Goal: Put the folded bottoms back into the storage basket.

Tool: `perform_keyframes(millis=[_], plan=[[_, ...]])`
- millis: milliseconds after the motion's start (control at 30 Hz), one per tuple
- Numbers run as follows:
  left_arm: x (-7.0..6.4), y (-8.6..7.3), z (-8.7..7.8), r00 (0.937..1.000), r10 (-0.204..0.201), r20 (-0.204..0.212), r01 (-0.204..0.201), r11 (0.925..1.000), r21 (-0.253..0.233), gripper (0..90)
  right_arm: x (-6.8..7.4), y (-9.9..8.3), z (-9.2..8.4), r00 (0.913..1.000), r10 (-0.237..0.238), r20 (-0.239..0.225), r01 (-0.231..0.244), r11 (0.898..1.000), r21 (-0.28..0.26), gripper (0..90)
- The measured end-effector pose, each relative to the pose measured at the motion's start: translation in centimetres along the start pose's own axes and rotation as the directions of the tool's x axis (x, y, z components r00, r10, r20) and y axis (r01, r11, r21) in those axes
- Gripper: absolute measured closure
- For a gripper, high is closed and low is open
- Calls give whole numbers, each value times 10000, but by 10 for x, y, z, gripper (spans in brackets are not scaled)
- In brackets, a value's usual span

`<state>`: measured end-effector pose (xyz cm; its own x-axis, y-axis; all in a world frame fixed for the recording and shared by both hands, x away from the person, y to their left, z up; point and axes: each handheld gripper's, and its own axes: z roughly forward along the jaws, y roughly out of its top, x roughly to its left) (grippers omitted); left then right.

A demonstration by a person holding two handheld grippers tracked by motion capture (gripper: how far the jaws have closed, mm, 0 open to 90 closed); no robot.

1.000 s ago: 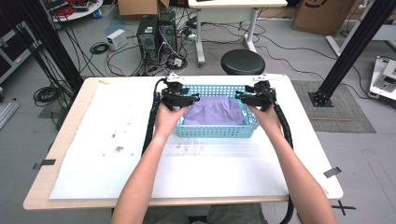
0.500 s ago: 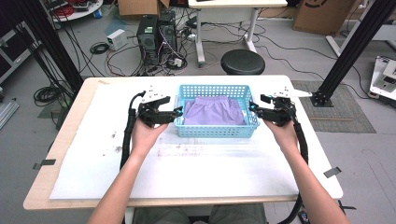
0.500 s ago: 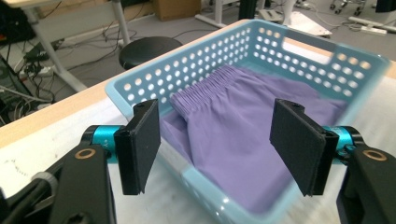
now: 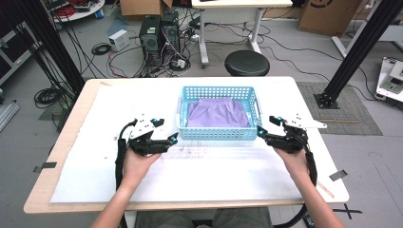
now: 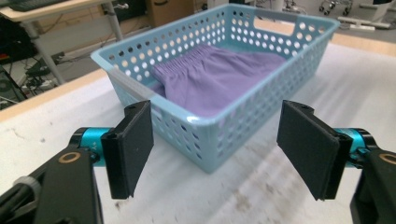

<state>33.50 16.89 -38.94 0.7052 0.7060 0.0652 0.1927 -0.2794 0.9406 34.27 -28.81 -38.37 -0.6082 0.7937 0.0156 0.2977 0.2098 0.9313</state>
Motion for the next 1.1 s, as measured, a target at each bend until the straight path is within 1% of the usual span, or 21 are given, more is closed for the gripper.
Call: perform_keyframes(millis=[100, 133, 167, 200, 300, 333, 367, 500, 567, 633, 700, 800, 900, 1100], plan=[[-2, -8, -3, 9999, 133, -90, -133, 9999, 18, 270, 1, -9, -2, 9998, -45, 188, 45, 10000, 11, 332], [-2, -11, -4, 9999, 88, -92, -89, 9999, -67, 269, 1, -12, -2, 9998, -13, 206, 12, 10000, 23, 331], [-2, -14, -5, 9998, 146, -123, -147, 9998, -105, 270, 0, -15, -2, 9997, -62, 248, 62, 10000, 28, 331], [-3, -16, -6, 9998, 137, -143, -139, 9998, -141, 270, 0, -17, -3, 9996, 3, 269, -5, 10000, 72, 330], [-2, -20, -7, 9996, 111, -258, -113, 9999, -83, 270, 0, -21, -3, 9995, 5, 318, -10, 9999, 156, 324], [-1, -22, -8, 9996, 120, -268, -124, 9998, -128, 270, 0, -23, -2, 9995, -71, 318, 66, 9998, 165, 323], [-1, -22, -8, 9996, 106, -243, -108, 9999, -94, 270, 0, -24, -3, 9994, -43, 341, 36, 9998, 209, 323], [0, -25, -8, 9995, 79, -316, -80, 10000, -34, 269, 1, -27, -2, 9989, -192, 438, 179, 9994, 308, 323], [0, -25, -8, 9993, 168, -345, -168, 9999, -6, 269, 3, -29, -1, 9981, -310, 541, 294, 9991, 312, 324], [-1, -25, -8, 9991, 201, -373, -199, 9998, 42, 270, 3, -30, 0, 9958, -606, 688, 584, 9977, 340, 324], [-2, -25, -8, 9984, 309, -473, -304, 9995, 104, 270, 3, -31, 1, 9958, -623, 678, 596, 9974, 414, 324], [-2, -25, -8, 9982, 321, -503, -313, 9994, 171, 272, 2, -33, 2, 9956, -605, 717, 572, 9973, 466, 324], [-1, -26, -9, 9985, 293, -459, -286, 9995, 164, 272, 0, -34, 2, 9955, -571, 762, 530, 9971, 543, 323], [-2, -26, -9, 9984, 347, -435, -338, 9992, 210, 272, -1, -35, 1, 9953, -541, 809, 499, 9973, 530, 323]])
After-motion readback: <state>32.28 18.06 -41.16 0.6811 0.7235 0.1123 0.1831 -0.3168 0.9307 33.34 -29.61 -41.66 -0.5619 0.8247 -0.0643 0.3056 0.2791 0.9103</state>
